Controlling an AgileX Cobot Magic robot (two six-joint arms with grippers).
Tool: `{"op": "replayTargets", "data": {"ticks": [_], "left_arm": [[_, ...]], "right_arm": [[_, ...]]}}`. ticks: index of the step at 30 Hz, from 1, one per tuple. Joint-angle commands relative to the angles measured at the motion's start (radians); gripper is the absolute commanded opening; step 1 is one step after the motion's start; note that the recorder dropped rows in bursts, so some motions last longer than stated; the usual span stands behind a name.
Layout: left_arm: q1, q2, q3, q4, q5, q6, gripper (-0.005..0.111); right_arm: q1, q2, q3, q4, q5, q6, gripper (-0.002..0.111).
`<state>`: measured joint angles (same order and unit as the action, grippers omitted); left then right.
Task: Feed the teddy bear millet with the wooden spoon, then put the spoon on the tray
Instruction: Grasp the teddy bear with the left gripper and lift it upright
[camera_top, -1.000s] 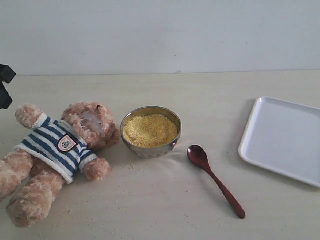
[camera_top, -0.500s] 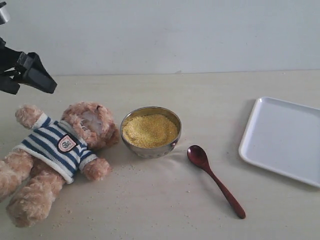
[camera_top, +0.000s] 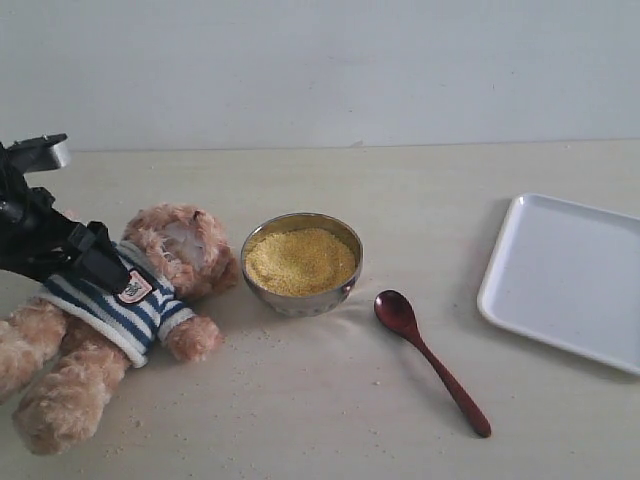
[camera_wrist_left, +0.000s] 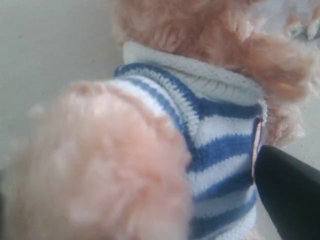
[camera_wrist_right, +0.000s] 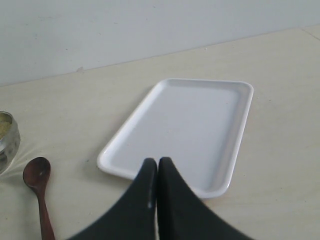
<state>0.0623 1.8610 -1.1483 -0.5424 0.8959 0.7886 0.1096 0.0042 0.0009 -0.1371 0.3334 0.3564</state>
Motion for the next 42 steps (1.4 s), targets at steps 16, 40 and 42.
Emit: {"op": "replayTargets", "data": {"ticks": [16,40,42], "left_arm": [[-0.002,0.134,0.0,-0.274,0.008,0.095,0.005],[0.006,0.114,-0.004,-0.566,0.004,0.134,0.005],[0.021,0.094,-0.004,-0.603,0.01,0.154,0.005]], "right_arm": [[0.001,-0.004,-0.001,-0.001,-0.005,0.002,0.0],[0.001,-0.004,-0.001,-0.001,-0.005,0.002,0.0],[0.001,-0.004,-0.001,-0.001,-0.005,0.002,0.0]]}}
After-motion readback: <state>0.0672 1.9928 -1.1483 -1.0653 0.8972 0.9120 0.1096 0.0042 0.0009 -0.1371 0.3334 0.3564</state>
